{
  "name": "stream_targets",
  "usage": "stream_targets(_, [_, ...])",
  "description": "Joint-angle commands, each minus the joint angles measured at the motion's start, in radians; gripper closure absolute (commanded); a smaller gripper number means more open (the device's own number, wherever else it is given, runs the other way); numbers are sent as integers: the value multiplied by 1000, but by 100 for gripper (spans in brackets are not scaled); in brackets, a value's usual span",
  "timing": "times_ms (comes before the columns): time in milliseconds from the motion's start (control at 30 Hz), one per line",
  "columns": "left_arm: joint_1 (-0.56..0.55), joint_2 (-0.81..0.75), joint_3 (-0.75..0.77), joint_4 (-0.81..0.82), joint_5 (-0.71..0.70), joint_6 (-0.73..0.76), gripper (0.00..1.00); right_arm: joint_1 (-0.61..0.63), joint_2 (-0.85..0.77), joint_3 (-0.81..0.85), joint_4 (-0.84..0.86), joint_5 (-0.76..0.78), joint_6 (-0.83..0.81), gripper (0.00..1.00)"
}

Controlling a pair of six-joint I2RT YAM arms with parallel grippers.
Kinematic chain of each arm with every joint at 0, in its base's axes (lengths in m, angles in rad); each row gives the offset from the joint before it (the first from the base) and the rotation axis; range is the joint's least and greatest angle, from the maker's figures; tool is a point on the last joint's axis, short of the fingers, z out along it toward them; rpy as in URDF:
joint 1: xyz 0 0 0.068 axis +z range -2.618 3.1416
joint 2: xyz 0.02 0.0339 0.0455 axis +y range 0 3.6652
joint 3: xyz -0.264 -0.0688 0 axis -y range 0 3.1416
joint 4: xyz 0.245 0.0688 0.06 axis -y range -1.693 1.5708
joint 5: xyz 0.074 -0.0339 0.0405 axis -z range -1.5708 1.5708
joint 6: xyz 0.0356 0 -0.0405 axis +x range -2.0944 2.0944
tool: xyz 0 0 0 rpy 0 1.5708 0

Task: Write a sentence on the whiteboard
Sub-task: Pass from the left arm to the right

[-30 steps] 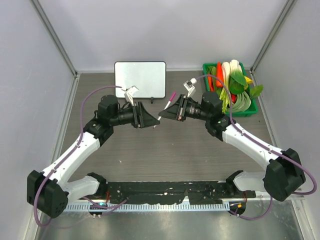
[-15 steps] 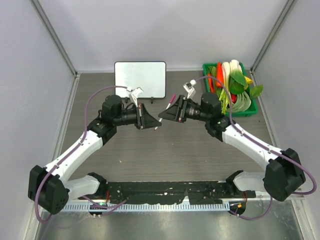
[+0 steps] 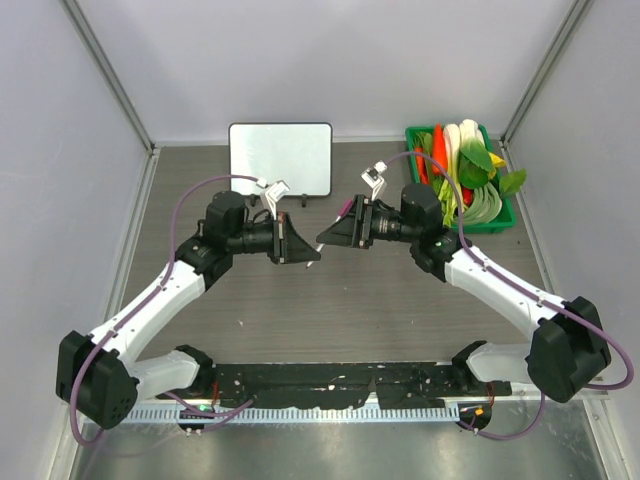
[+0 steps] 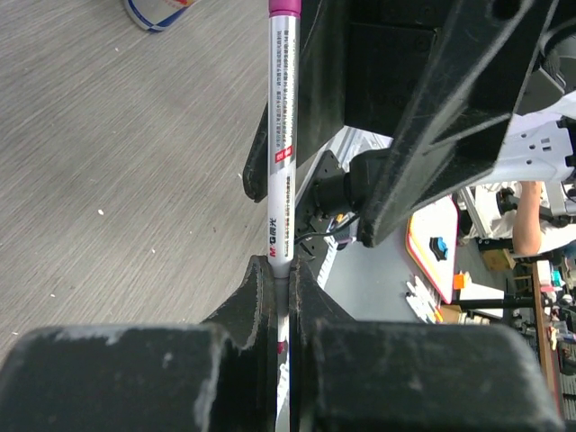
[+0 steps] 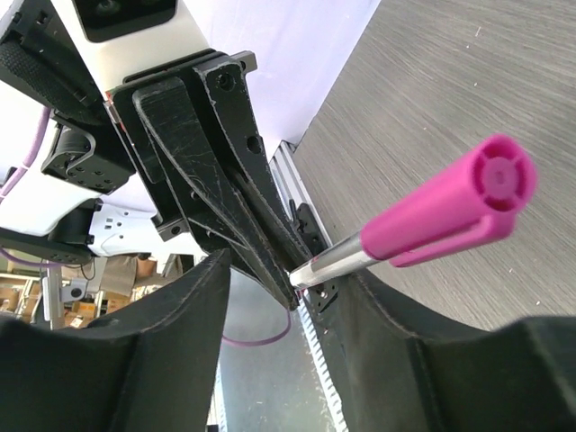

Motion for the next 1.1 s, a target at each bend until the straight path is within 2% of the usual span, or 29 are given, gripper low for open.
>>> stream_targets(0, [-1,-34,29,26,50,8,100,1,4,33,60,-50,3,50])
stream_targets(233, [-1,-43,22,39,70,2,100,2,19,5,139,-68,57,56])
stream_targets(300, [-1,-44,19,40,73,2,100,4,22,2,151,-71,65,61])
stream_targets(333, [-3,-46,18,43,70,2,100,4,25,2,155,-76,68,67])
stream_targets(433, [-1,-43,16,39,64,4,100,2,30,4,160,-91,71,72])
stream_targets(500, [-1,-43,16,40,65,4,100,2,27,1,162,-96,71,77])
stream_targets(567, [-1,-40,16,39,65,8,100,4,28,-5,162,-96,68,88])
stream_targets(600, [-1,-40,18,36,62,10,100,2,27,-9,160,-94,66,98])
stream_targets(800, [0,-46,27,2,18,27,99,1,16,-19,125,-67,34,99])
stream_targets(867, [0,-54,32,-18,-11,34,79,2,15,-10,90,-51,17,99])
stream_targets(933, [3,-67,24,-29,-48,39,50,2,5,-2,45,-10,-14,99])
stream_targets(1000, [11,-81,12,-38,-94,37,26,2,-8,7,-21,37,-58,98])
stream_targets(1067, [26,-81,6,-56,-138,28,13,-1,-24,11,-77,79,-104,99])
